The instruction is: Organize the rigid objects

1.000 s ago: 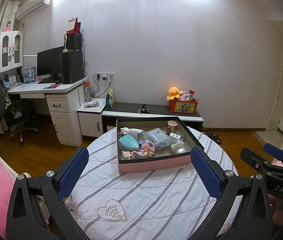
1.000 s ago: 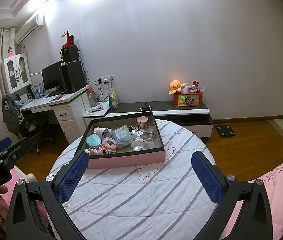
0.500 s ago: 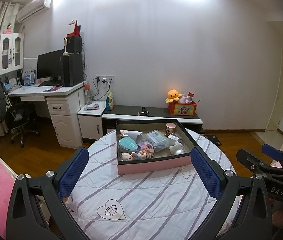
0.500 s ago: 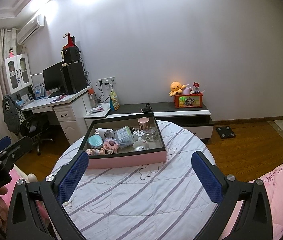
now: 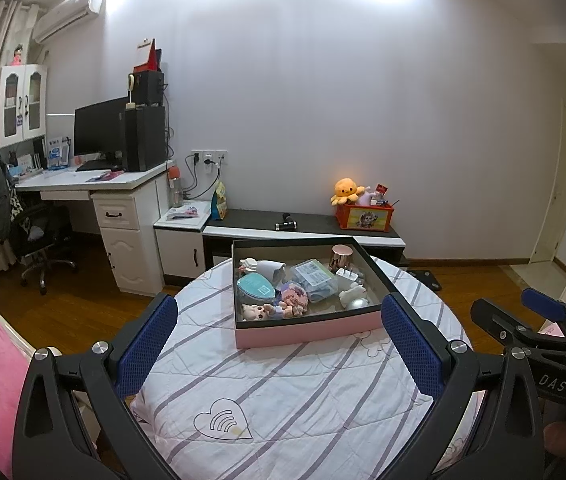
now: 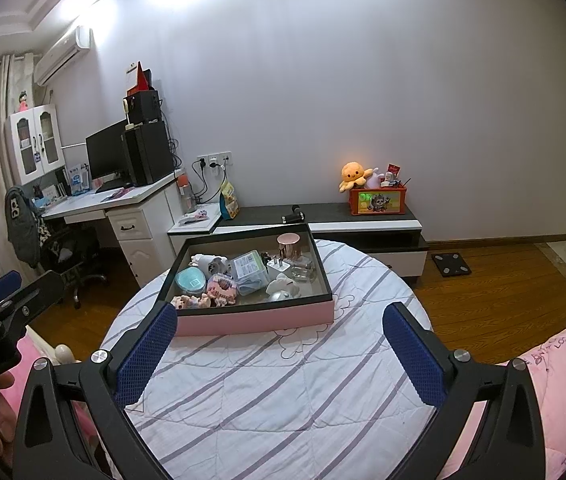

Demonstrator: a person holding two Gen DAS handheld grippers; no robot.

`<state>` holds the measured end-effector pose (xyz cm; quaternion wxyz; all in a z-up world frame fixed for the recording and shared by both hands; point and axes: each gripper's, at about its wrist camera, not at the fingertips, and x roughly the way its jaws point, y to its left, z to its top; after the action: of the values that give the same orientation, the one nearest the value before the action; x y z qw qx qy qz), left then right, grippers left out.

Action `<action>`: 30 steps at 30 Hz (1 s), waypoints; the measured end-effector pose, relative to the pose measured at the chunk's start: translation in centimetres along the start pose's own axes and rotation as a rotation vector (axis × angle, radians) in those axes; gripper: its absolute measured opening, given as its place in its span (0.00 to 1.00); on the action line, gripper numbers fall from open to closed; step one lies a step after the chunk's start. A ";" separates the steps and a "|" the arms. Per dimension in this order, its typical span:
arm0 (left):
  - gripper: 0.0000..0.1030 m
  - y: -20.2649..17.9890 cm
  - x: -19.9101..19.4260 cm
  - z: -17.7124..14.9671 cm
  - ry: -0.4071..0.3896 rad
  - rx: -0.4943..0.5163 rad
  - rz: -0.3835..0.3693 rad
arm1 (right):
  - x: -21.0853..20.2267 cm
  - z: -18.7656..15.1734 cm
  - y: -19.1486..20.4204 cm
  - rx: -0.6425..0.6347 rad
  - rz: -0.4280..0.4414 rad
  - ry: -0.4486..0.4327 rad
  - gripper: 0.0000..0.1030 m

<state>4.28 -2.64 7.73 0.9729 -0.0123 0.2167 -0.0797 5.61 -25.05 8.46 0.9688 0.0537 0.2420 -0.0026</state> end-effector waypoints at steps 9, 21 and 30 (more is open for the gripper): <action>1.00 0.1 0.2 0.0 0.004 -0.003 0.000 | 0.7 0.2 0.2 -0.006 -0.001 0.014 1.00; 1.00 0.4 1.2 -0.4 0.025 -0.019 -0.025 | 1.4 0.1 0.1 -0.005 -0.002 0.034 1.00; 1.00 -0.6 2.1 -0.5 0.033 0.032 -0.006 | 1.7 0.0 0.0 -0.001 -0.006 0.043 1.00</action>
<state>5.82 -3.52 6.40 0.9691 0.0040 0.2312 -0.0863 7.10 -24.98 7.64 0.9634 0.0525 0.2627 -0.0040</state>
